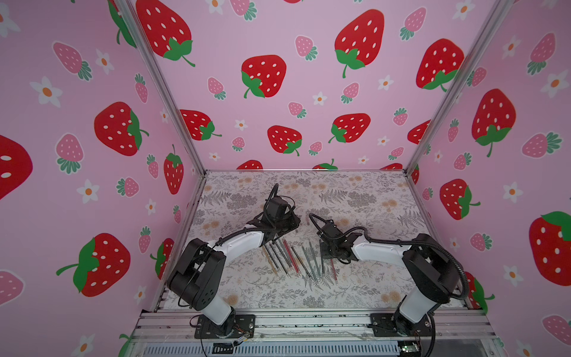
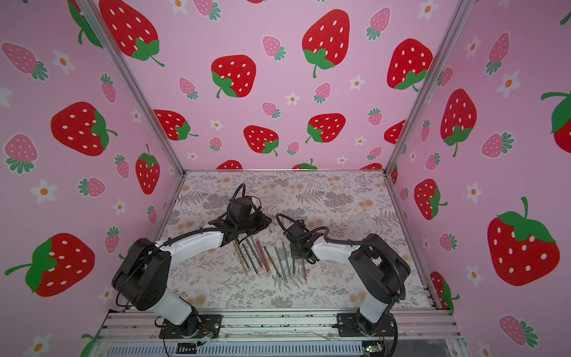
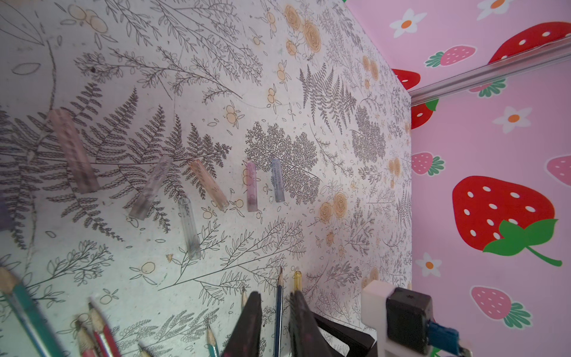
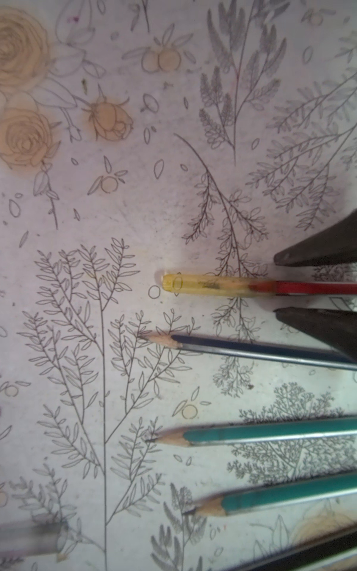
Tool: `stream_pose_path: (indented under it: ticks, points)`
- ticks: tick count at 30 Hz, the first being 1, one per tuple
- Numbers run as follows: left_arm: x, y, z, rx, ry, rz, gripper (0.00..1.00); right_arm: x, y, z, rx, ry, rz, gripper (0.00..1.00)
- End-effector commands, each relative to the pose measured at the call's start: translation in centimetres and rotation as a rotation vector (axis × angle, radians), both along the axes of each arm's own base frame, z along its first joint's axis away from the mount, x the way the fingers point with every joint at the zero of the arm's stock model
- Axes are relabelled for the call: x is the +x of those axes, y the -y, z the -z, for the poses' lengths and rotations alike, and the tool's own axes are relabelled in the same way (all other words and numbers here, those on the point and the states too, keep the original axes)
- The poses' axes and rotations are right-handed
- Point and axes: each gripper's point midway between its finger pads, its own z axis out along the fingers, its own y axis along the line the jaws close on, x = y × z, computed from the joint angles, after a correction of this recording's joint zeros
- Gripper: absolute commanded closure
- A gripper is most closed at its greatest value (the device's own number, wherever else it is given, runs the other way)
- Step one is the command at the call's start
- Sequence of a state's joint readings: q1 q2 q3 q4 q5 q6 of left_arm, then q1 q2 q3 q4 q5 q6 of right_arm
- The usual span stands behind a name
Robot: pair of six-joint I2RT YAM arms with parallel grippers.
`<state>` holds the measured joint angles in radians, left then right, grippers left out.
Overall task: Remove the protective cover of the pencils
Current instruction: Pick up the pencil from the center of the board.
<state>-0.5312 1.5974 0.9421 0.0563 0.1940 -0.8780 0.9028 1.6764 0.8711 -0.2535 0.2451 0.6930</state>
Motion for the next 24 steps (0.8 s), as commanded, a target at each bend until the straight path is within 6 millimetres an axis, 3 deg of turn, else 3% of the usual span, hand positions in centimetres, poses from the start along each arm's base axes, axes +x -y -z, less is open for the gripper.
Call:
stream_pose_path:
  ticks: [1, 10, 17, 24]
  points:
    - [0.0, 0.2, -0.9, -0.012, 0.033, 0.013, 0.78, -1.4, 1.7, 0.4, -0.043, -0.052, -0.002, 0.72]
    - [-0.1, 0.1, -0.9, -0.014, 0.036, 0.011, 0.78, -4.0, 2.3, 2.6, -0.014, -0.148, 0.006, 0.72]
    - [-0.6, 0.1, -1.3, -0.033, 0.049, 0.019, 0.79, -4.1, 2.1, 3.7, -0.027, -0.176, 0.009, 0.89]
    - [-1.5, -0.1, -2.2, -0.065, 0.08, 0.024, 0.79, -3.7, 2.1, 2.7, -0.018, -0.151, 0.018, 0.96]
